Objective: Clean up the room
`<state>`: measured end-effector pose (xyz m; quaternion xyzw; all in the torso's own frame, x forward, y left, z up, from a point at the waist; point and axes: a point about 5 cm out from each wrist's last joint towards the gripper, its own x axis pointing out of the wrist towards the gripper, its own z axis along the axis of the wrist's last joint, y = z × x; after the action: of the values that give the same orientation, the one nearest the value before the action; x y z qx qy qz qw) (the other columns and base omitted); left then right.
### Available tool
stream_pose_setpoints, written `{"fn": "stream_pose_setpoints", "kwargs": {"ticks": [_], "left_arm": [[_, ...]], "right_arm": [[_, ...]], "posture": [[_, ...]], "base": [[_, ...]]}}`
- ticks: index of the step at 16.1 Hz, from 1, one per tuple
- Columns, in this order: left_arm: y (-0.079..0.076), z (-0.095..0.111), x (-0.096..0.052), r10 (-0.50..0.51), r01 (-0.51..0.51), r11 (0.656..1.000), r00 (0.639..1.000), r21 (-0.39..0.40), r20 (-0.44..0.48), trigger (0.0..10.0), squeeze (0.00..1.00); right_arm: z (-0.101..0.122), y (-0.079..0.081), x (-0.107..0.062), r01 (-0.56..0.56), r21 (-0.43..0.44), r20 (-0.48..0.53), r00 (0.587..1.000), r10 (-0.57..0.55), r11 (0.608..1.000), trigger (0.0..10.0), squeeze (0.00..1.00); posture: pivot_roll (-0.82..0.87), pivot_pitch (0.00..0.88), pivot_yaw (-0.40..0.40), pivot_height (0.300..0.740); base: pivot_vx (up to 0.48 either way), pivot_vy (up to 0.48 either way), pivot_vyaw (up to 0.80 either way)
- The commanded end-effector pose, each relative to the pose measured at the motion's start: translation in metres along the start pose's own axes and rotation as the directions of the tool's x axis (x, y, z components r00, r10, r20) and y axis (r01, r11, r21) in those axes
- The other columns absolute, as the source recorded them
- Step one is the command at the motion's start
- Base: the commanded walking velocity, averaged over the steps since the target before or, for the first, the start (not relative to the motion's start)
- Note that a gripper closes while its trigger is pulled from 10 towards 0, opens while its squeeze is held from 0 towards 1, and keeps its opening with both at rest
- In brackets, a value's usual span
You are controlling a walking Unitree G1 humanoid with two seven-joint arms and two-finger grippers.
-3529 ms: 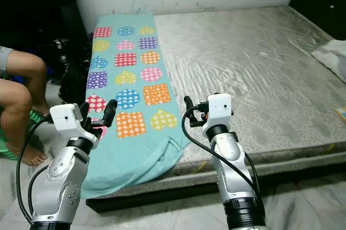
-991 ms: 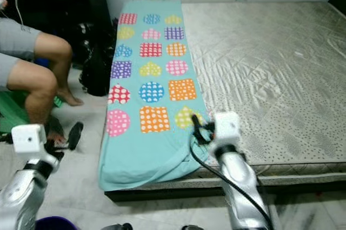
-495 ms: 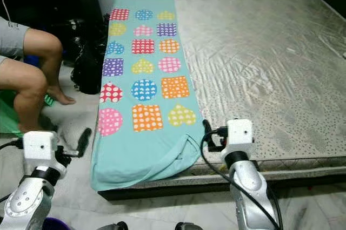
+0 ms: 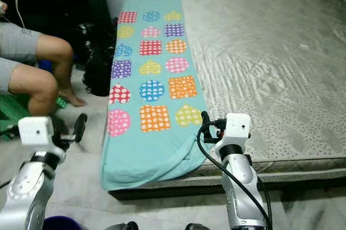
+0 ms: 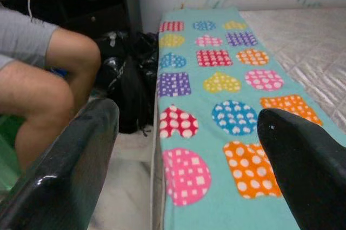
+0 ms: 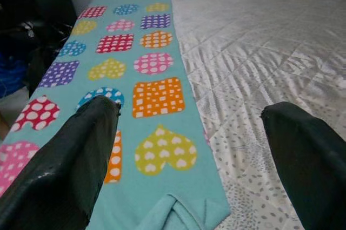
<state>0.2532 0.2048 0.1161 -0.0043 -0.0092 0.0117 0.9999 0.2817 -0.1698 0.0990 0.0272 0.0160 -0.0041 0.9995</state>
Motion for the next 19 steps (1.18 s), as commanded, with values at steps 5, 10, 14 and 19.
{"fn": "stream_pose_setpoints", "kwargs": {"ticks": [5,10,14,19], "left_arm": [[0.005,-0.007,-0.002,0.068,-0.069,0.997,0.997,-0.031,-0.027,10.0,0.00],[0.010,-0.012,-0.015,0.173,-0.176,0.980,0.984,-0.090,-0.038,10.0,0.00],[0.008,-0.013,-0.020,0.186,-0.190,0.976,0.981,-0.107,-0.050,10.0,0.00],[0.004,-0.013,-0.016,0.174,-0.180,0.977,0.983,-0.118,-0.062,10.0,0.00]], "right_arm": [[0.004,0.009,0.012,-0.070,-0.021,0.006,0.998,0.070,0.997,10.0,0.00],[0.006,0.014,0.022,-0.152,-0.055,-0.014,0.988,0.151,0.987,10.0,0.00],[0.005,0.016,0.021,-0.171,-0.060,-0.023,0.985,0.170,0.983,10.0,0.00],[0.005,0.012,0.019,-0.168,-0.061,-0.023,0.986,0.167,0.984,10.0,0.00]], "posture": [[-0.05,0.106,0.015,0.740],[-0.04,0.126,-0.074,0.740],[-0.04,0.142,-0.082,0.740],[-0.06,0.157,-0.062,0.682]], "base": [[0.000,0.000,0.00],[0.000,0.000,0.00],[0.000,0.000,0.00],[0.000,0.000,0.00]]}}
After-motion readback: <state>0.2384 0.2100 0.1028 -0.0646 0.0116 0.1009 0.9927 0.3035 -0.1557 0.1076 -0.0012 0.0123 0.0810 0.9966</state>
